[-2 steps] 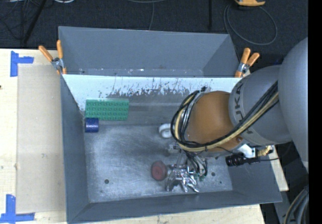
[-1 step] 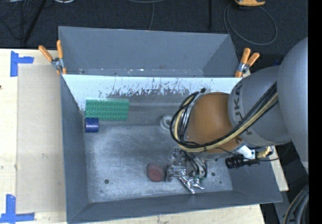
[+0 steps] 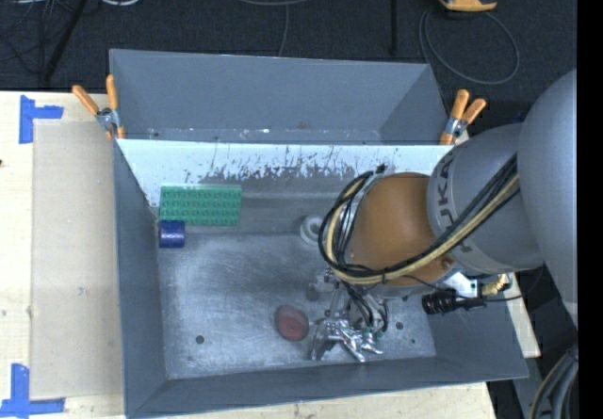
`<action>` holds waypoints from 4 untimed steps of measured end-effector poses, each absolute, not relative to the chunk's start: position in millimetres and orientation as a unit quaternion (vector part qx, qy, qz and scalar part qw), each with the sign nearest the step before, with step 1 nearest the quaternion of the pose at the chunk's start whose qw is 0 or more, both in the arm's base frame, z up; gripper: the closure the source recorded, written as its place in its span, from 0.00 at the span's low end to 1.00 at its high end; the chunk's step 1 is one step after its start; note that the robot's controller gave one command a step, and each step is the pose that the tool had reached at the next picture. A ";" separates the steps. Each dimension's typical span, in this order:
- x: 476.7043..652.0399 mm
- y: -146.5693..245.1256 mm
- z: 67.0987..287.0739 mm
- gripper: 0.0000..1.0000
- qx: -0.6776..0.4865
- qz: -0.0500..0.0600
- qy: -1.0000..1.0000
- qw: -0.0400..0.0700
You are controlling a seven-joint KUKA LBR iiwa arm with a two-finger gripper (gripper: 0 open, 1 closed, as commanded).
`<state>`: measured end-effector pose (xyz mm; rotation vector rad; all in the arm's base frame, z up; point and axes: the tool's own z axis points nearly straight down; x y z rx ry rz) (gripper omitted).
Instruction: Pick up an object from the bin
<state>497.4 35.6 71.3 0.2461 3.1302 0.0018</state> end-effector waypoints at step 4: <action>501.9 -26.7 264.9 1.00 0.016 -0.001 1.000 0.001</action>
Offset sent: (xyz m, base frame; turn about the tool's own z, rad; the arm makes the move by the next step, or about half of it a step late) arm -0.0085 0.0268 -0.0013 0.1913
